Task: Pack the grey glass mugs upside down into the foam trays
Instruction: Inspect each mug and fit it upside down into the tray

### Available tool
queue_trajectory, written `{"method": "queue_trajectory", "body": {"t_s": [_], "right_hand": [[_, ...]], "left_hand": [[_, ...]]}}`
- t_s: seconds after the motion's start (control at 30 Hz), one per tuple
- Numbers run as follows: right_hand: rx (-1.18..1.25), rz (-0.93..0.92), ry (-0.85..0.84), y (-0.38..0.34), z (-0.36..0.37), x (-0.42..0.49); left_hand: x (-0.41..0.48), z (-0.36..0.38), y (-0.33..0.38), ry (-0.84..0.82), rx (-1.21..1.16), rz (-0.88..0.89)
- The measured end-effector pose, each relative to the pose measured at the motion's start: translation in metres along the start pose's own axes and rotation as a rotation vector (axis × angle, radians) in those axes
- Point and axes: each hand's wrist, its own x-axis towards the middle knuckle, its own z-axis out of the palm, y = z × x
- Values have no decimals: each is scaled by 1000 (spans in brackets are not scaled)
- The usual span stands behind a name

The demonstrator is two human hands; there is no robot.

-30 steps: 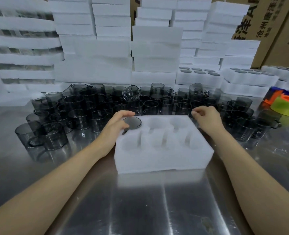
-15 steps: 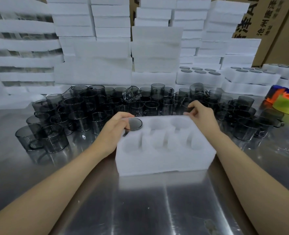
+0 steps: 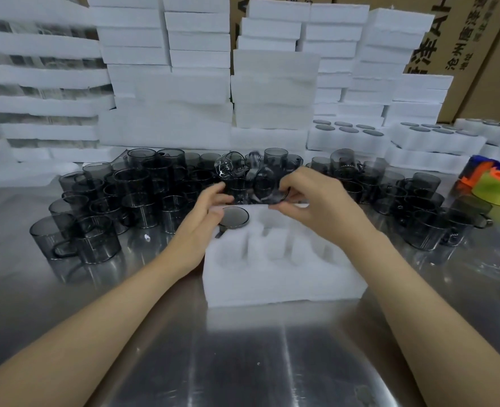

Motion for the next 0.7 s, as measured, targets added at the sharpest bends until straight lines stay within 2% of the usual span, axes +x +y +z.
{"method": "queue_trajectory", "body": {"t_s": [0.17, 0.37, 0.6, 0.7], "right_hand": [[-45, -101, -135, -2, 2, -2], [-4, -97, -155, 0, 3, -1], [164, 126, -242, 2, 9, -2], [226, 183, -202, -2, 10, 0]], "left_hand": [[-1, -2, 1, -28, 56, 159], [1, -4, -7, -14, 37, 149], [0, -5, 0, 0, 83, 192], [1, -7, 5, 10, 204, 307]]}}
